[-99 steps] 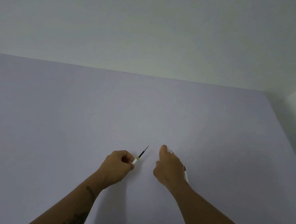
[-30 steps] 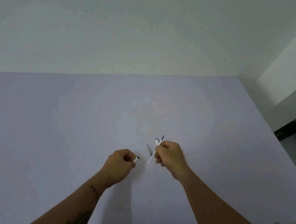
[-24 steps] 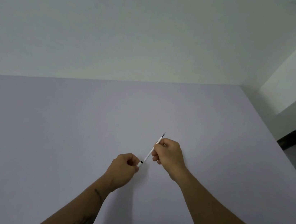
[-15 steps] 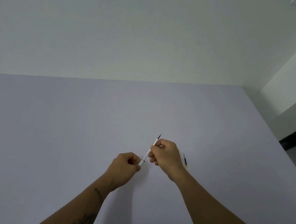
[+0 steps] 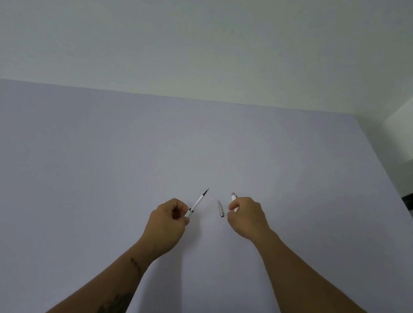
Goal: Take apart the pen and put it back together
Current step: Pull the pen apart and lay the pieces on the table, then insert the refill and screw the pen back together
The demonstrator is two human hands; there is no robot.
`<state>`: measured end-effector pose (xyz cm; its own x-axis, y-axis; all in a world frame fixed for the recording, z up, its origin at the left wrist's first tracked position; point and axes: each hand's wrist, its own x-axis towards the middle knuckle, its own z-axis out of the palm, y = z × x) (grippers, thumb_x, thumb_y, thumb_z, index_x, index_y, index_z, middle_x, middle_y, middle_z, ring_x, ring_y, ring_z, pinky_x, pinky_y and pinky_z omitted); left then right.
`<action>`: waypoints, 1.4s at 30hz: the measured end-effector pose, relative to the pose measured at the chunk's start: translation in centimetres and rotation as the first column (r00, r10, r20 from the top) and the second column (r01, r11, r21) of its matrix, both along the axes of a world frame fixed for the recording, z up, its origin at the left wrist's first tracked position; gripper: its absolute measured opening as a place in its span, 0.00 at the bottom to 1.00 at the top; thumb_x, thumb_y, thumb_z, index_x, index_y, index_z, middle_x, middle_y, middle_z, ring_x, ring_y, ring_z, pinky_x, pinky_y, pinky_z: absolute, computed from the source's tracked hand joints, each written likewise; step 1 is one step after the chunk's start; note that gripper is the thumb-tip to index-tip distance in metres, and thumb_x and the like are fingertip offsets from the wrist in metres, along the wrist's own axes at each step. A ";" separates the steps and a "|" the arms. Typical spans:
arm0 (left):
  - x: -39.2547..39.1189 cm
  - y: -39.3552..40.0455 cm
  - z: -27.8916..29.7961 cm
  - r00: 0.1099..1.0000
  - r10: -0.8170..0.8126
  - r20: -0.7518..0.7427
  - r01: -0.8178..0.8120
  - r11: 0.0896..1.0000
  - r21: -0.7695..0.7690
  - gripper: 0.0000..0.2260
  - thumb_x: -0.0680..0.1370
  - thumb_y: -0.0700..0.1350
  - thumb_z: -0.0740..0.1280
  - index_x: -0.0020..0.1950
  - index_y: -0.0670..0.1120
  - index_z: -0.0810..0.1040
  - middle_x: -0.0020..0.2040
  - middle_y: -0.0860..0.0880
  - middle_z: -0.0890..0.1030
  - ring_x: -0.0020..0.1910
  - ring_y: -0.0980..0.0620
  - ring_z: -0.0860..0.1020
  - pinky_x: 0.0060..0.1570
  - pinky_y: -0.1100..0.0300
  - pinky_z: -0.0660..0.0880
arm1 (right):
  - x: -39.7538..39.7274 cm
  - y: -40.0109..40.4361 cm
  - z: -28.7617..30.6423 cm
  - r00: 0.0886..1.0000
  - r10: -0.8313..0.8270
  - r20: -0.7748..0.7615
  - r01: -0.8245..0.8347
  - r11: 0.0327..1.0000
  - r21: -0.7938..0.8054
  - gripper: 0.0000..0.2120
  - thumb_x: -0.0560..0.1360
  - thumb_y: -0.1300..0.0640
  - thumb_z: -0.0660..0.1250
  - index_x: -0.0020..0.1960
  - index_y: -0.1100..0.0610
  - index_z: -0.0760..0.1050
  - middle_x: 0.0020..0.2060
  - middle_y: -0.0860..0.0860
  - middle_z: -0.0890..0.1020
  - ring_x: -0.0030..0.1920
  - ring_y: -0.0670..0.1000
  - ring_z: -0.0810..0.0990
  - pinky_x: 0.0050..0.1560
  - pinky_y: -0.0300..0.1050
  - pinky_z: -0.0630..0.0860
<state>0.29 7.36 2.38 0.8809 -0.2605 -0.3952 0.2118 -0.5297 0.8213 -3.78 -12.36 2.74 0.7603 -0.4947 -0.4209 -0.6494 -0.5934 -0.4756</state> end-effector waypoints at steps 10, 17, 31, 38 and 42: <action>0.6 0.5 -0.5 0.989 0.123 0.079 -0.124 0.992 0.008 0.04 0.76 0.37 0.68 0.45 0.45 0.76 0.45 0.46 0.82 0.43 0.49 0.79 0.40 0.63 0.74 | 3.1 2.4 -2.5 0.977 0.194 -0.093 -0.210 0.953 -0.216 0.04 0.77 0.58 0.64 0.43 0.56 0.72 0.51 0.55 0.80 0.52 0.57 0.80 0.42 0.42 0.67; 0.7 0.5 -0.8 0.993 0.110 0.054 -0.111 0.994 0.024 0.04 0.76 0.38 0.67 0.44 0.45 0.75 0.40 0.46 0.80 0.33 0.52 0.73 0.34 0.62 0.73 | 3.9 2.2 -2.1 0.986 0.155 -0.062 -0.158 0.986 -0.050 0.11 0.72 0.59 0.63 0.32 0.57 0.66 0.31 0.51 0.72 0.33 0.54 0.72 0.30 0.39 0.64; 0.5 0.9 0.8 0.993 0.031 0.115 -0.035 0.999 0.033 0.05 0.76 0.39 0.67 0.44 0.49 0.78 0.38 0.51 0.78 0.32 0.53 0.73 0.32 0.61 0.72 | 3.3 2.8 3.7 0.898 -0.401 0.183 0.185 0.721 0.668 0.08 0.74 0.67 0.63 0.43 0.61 0.81 0.36 0.56 0.84 0.32 0.50 0.78 0.33 0.41 0.74; 0.3 1.8 1.4 0.992 0.009 0.128 -0.013 1.000 0.028 0.05 0.76 0.39 0.68 0.44 0.49 0.79 0.39 0.49 0.79 0.31 0.53 0.73 0.31 0.61 0.72 | 2.5 4.0 4.1 0.903 -0.393 0.177 0.179 0.716 0.675 0.07 0.75 0.66 0.64 0.45 0.61 0.81 0.36 0.57 0.84 0.32 0.50 0.78 0.32 0.40 0.73; 0.1 2.5 1.3 0.992 0.006 0.126 -0.010 0.999 0.034 0.05 0.76 0.39 0.68 0.44 0.49 0.79 0.39 0.49 0.79 0.31 0.53 0.73 0.32 0.61 0.72 | 2.2 4.8 4.2 0.907 -0.380 0.184 0.167 0.723 0.670 0.07 0.75 0.66 0.63 0.46 0.61 0.81 0.37 0.57 0.84 0.33 0.51 0.78 0.32 0.40 0.74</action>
